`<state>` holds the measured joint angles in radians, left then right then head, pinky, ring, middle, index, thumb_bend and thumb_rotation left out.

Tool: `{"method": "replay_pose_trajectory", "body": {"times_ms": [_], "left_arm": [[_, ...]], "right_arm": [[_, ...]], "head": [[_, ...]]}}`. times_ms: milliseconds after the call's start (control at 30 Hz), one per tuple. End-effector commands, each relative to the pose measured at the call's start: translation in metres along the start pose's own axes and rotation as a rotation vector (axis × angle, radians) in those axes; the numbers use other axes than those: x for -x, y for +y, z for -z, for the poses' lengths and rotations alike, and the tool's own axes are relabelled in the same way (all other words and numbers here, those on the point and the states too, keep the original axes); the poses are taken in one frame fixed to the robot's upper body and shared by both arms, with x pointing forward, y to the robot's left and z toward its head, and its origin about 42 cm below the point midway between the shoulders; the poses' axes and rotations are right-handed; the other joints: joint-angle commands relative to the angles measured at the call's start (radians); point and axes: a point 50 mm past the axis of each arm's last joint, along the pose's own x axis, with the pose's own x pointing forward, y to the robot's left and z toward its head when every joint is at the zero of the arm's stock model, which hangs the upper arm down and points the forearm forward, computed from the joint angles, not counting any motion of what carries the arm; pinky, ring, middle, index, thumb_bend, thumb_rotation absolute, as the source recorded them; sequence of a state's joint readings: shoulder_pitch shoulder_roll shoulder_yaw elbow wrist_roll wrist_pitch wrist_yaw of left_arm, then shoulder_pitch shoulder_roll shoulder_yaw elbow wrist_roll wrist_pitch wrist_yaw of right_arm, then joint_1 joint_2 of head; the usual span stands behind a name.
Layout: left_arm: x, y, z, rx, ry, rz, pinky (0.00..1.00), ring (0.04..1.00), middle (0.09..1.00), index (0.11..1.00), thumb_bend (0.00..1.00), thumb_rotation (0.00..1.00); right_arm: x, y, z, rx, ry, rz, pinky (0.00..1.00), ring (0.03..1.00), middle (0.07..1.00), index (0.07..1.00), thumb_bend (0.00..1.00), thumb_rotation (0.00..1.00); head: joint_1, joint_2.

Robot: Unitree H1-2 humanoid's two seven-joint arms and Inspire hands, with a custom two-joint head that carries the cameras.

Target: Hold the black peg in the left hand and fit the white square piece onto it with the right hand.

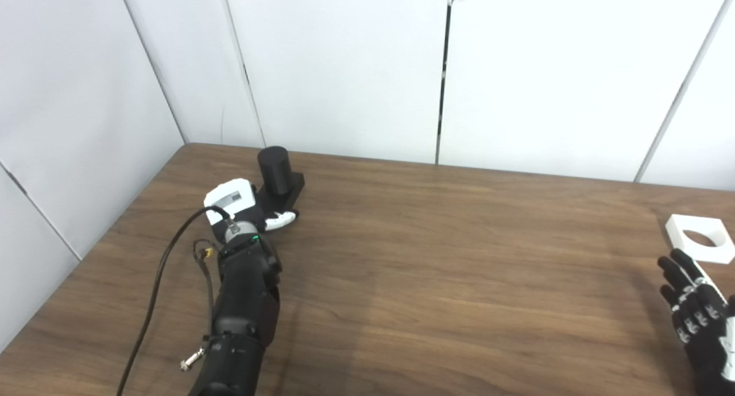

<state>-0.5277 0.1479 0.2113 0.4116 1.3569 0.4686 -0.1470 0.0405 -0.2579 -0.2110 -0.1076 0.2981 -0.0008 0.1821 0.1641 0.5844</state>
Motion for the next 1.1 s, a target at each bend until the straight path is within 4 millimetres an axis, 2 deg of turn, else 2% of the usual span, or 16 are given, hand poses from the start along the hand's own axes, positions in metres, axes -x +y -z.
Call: {"method": "replay_pose_trajectory", "body": {"times_ms": [0, 1067], "left_arm": [[-0.0088, 0.0244, -0.0035, -0.001, -0.008, -0.099, 1.00, 0.996, 0.980, 0.873, 0.75, 0.61], [-0.0088, 0.0244, -0.0035, -0.001, -0.008, -0.099, 1.00, 0.996, 0.980, 0.873, 0.75, 0.61]], "right_arm": [[0.0083, 0.0012, 0.0072, -0.016, 0.021, 0.006, 1.00, 0.990, 0.919, 0.922, 0.76, 1.00], [0.0083, 0.0012, 0.0072, -0.016, 0.021, 0.006, 1.00, 0.990, 0.919, 0.922, 0.76, 1.00]], "head": [[0.001, 0.000], [0.001, 0.000]]}}
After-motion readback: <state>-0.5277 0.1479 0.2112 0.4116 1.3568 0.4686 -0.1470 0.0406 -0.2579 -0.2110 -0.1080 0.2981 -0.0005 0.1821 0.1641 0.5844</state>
